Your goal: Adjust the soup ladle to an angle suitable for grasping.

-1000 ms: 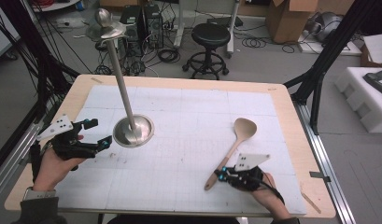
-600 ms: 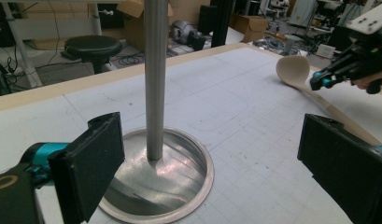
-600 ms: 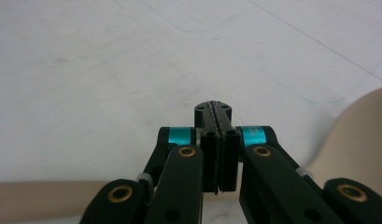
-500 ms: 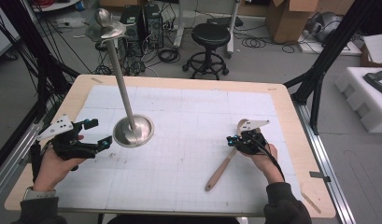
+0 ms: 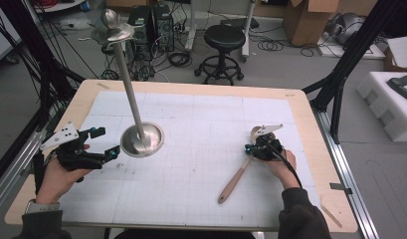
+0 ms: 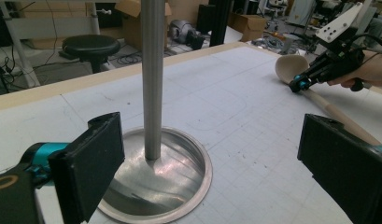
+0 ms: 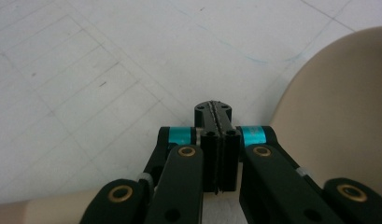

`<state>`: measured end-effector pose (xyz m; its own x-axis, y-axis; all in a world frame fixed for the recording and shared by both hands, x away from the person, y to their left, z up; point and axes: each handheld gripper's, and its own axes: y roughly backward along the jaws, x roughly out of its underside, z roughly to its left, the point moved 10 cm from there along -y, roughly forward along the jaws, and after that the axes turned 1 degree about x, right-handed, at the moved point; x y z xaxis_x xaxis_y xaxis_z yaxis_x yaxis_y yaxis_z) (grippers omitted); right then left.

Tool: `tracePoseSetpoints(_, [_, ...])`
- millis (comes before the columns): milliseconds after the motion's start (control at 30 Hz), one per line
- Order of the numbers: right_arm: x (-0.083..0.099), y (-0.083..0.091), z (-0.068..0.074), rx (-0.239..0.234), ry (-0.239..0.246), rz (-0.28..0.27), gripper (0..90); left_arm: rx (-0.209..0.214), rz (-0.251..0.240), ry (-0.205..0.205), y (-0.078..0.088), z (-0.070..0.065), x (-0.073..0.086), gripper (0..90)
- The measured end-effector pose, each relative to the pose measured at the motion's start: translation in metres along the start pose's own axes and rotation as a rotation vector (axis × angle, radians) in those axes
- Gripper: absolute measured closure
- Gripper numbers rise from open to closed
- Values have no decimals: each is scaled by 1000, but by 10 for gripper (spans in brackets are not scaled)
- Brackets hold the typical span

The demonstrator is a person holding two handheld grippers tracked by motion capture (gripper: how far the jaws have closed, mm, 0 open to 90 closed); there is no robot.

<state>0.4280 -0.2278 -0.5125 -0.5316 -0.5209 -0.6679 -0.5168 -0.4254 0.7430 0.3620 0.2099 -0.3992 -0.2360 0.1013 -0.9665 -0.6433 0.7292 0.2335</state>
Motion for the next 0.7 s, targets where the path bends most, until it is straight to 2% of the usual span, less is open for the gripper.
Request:
tracePoseSetpoints(67, [2,2,0,0,-6,8,900,3,0,0,0,0,0,77])
tracePoseSetpoints(200, [6,7,-1,28,22,24,900,7,4,0,-1,0,1,77])
tracePoseSetpoints(500, [17,17,-3,42,2,54,900,8,-1,4,1,0,1,77])
tracePoseSetpoints(600, [24,24,-2,49,-23,70,900,9,1,7,0,0,1,77])
tracePoseSetpoints(700, [28,27,-1,60,-13,78,900,11,4,4,-1,-1,2,77])
